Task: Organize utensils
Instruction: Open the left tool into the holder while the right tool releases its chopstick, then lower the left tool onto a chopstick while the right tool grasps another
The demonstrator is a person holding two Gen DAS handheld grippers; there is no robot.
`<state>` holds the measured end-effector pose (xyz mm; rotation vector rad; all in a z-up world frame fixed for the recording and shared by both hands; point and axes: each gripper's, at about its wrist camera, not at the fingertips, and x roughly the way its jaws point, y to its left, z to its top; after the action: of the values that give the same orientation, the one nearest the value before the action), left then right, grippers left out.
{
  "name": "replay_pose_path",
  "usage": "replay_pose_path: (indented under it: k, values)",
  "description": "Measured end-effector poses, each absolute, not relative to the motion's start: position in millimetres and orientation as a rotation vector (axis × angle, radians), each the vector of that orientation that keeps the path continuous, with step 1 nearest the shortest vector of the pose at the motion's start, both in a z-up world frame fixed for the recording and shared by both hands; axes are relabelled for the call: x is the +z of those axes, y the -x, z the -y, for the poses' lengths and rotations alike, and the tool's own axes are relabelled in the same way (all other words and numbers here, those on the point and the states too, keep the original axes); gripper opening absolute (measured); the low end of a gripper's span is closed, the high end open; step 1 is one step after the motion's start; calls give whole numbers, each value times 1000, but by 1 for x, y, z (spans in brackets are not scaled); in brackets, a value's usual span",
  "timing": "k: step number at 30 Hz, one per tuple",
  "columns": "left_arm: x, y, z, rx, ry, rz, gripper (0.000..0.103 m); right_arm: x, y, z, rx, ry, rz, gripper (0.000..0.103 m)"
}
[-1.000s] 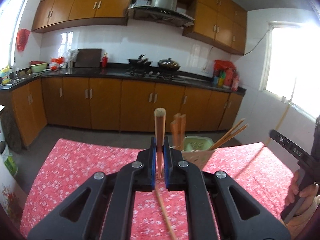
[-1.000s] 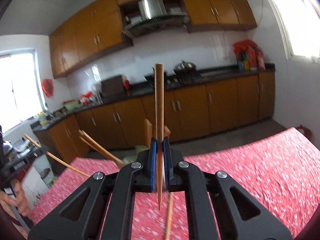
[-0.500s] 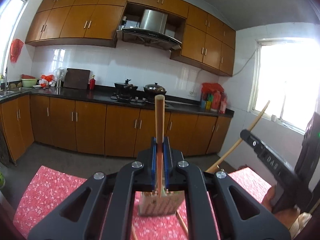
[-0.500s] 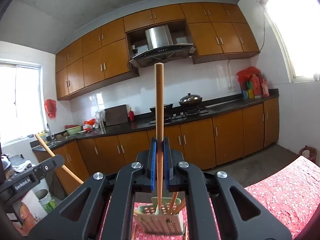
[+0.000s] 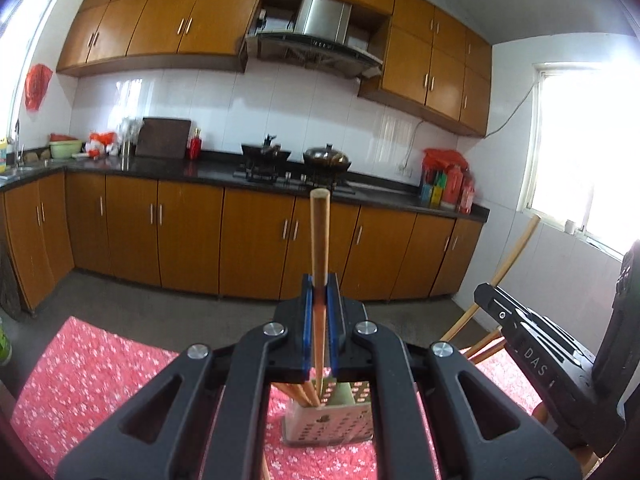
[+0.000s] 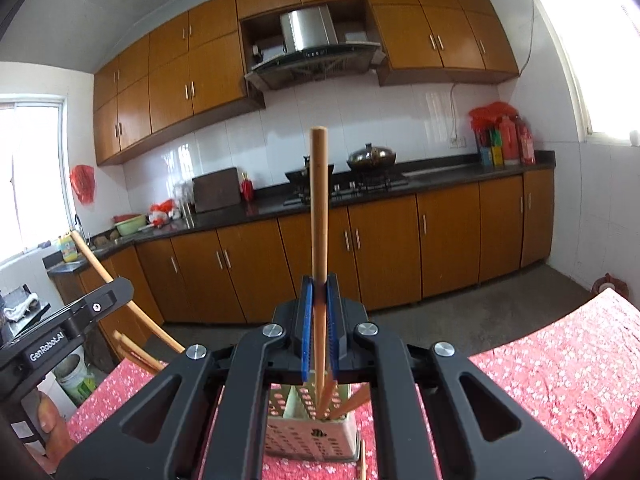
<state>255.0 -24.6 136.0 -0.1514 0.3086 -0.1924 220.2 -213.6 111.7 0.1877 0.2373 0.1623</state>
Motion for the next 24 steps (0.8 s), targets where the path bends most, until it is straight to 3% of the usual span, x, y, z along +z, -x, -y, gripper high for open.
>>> replay_pose_path:
  k: [1, 2, 3, 5, 16, 24]
  values:
    - [133, -255, 24, -193, 153, -314, 8, 112, -219, 213, 165, -185, -241, 10]
    - [132, -255, 23, -192, 154, -316, 9, 112, -218, 213, 166, -181, -243, 18]
    - [131, -255, 23, -195, 155, -317, 13, 113, -216, 214, 161, -178, -240, 33]
    - [130, -250, 19, -190, 158, -313, 21, 116, -210, 216, 152, -175, -222, 43]
    - [134, -191, -22, -127, 177, -296, 31, 128, -162, 252, 89, -166, -202, 47]
    - [63, -156, -67, -26, 159, -458, 32, 45, -156, 284, 18, -177, -489, 47]
